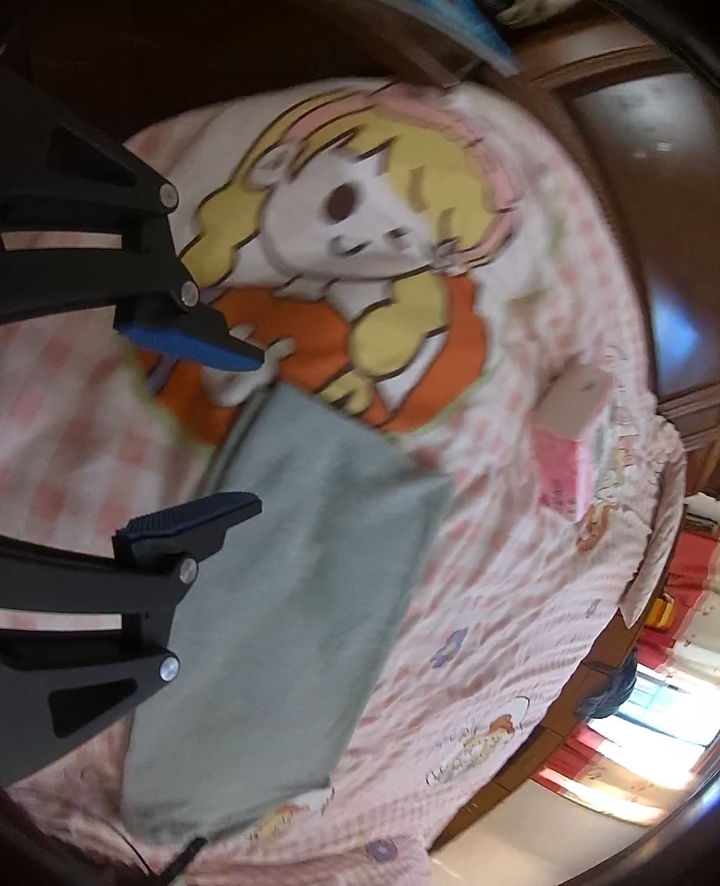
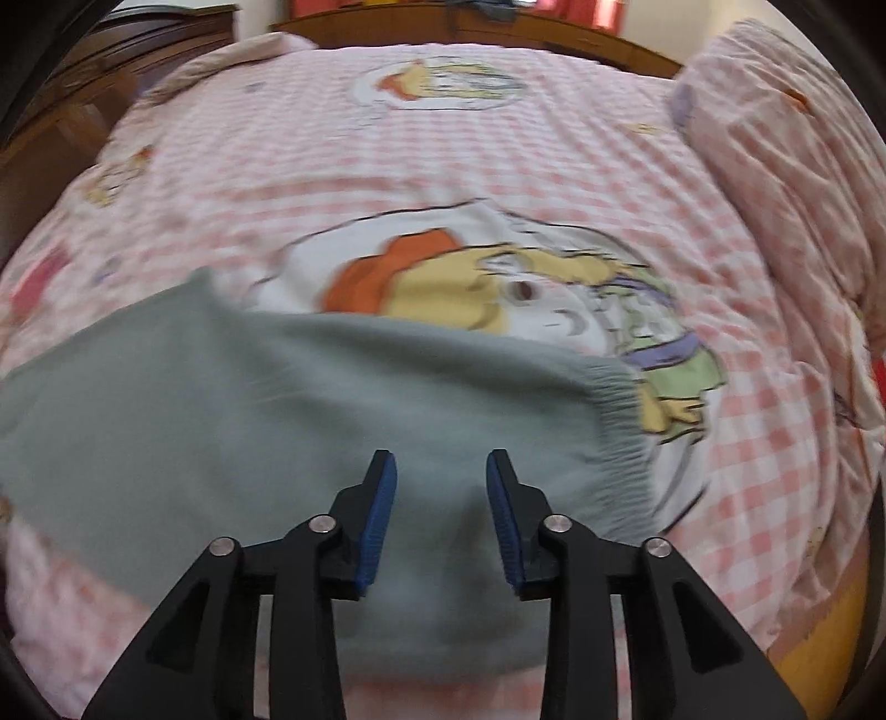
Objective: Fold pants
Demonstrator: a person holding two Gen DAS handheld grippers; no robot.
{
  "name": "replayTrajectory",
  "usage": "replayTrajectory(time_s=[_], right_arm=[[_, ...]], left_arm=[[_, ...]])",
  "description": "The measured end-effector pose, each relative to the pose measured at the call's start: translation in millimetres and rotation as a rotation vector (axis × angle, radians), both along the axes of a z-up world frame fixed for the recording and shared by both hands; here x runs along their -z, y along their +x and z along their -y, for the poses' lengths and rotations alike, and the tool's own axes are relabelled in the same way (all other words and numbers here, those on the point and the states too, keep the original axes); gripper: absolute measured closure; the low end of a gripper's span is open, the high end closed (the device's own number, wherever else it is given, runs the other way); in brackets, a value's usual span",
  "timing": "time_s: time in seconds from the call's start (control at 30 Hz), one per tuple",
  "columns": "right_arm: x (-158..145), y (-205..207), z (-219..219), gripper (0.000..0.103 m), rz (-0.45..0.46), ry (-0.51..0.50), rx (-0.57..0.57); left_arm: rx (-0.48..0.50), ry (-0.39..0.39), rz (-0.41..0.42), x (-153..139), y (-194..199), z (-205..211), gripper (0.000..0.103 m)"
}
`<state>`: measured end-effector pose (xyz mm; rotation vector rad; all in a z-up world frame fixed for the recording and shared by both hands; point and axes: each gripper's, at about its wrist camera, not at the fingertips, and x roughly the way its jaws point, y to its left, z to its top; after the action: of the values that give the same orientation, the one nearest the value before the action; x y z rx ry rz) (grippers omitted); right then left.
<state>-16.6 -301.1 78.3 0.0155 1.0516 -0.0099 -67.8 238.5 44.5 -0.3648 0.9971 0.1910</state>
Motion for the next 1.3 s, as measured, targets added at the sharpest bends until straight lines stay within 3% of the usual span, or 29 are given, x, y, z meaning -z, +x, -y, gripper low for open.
replayTrajectory(time_s=[0.17, 0.43, 0.7, 0.93, 1.13, 1.3], right_arm=[[4.1, -11.5, -34.0, 0.067, -0.055, 0.090, -0.081], [30.1, -15.1, -59.7, 0.067, -0.125, 0.093, -0.120], [38.5, -11.3, -61.0, 0.060, -0.135, 0.108, -0.118], [43.4, -8.6, -64.4, 0.049, -0.134, 0.115, -0.130], [47.1, -4.4, -62.1, 0.035, -0.148, 0.190, -0.144], [47.9, -5.3, -61.0, 0.033, -0.139, 0.209, -0.148]], left_arm=[[0.013, -0.118, -0.009, 11.1, -4.2, 9.2, 0.055], [0.006, -0.176, 0.018, 20.6, 1.7, 12.7, 0.055], [-0.043, -0.253, 0.042, 32.5, 10.0, 5.4, 0.055], [-0.073, -0.255, 0.132, 20.2, 9.0, 1.6, 0.055], [-0.089, -0.207, 0.107, 28.3, 23.6, 2.6, 0.055], [-0.104, -0.176, 0.108, 35.9, 30.1, 4.0, 0.055]])
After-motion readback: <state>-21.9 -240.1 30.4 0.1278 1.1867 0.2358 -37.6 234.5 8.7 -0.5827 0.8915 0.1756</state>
